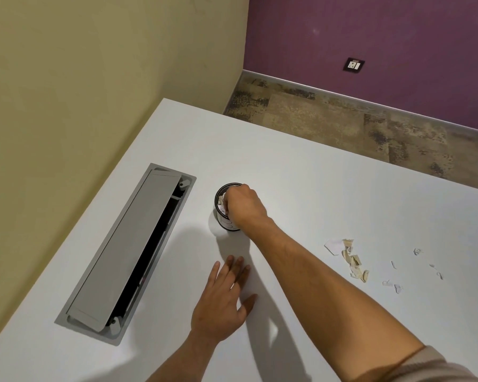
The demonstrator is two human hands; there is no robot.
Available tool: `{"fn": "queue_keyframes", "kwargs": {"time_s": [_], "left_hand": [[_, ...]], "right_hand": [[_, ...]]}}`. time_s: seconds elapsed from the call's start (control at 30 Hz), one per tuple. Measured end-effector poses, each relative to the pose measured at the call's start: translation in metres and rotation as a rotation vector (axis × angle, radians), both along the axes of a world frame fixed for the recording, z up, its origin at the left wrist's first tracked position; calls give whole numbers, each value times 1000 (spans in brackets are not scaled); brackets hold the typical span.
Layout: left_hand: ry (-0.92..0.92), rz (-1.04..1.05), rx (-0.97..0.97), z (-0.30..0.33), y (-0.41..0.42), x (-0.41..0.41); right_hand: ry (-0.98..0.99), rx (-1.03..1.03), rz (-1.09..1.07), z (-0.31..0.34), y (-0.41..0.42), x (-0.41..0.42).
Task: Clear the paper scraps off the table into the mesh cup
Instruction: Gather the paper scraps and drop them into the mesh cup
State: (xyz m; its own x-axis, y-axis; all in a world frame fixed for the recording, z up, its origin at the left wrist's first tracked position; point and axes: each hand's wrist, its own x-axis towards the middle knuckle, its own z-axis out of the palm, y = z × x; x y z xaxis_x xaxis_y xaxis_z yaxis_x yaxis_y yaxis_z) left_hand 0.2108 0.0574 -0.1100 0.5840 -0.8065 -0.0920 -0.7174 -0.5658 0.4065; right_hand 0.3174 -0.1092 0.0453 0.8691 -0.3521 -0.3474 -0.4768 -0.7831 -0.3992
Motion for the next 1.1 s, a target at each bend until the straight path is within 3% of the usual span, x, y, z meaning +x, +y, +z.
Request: {"fn": "queue_keyframes", "kwargs": {"time_s": [0.23, 0.43, 0.63, 0.8, 1.0, 1.1], "left_hand": [[5, 12, -1, 0, 0, -1], [-7, 3, -25, 2, 0, -1], [-73, 1, -68, 16, -4, -5], [6, 86, -117, 32, -32, -21], [141, -37, -186, 47, -100, -59], [166, -110, -98, 51, -138, -61]], "right_hand": [[-29, 64, -6, 6, -6, -7], [-348, 108, -26, 20, -10, -43], [-607, 100, -303, 8, -28, -126], [-560, 101, -566, -24, -60, -213], [-472, 1, -812, -59, -108, -312], [-351, -21, -867, -74, -132, -357]]}}
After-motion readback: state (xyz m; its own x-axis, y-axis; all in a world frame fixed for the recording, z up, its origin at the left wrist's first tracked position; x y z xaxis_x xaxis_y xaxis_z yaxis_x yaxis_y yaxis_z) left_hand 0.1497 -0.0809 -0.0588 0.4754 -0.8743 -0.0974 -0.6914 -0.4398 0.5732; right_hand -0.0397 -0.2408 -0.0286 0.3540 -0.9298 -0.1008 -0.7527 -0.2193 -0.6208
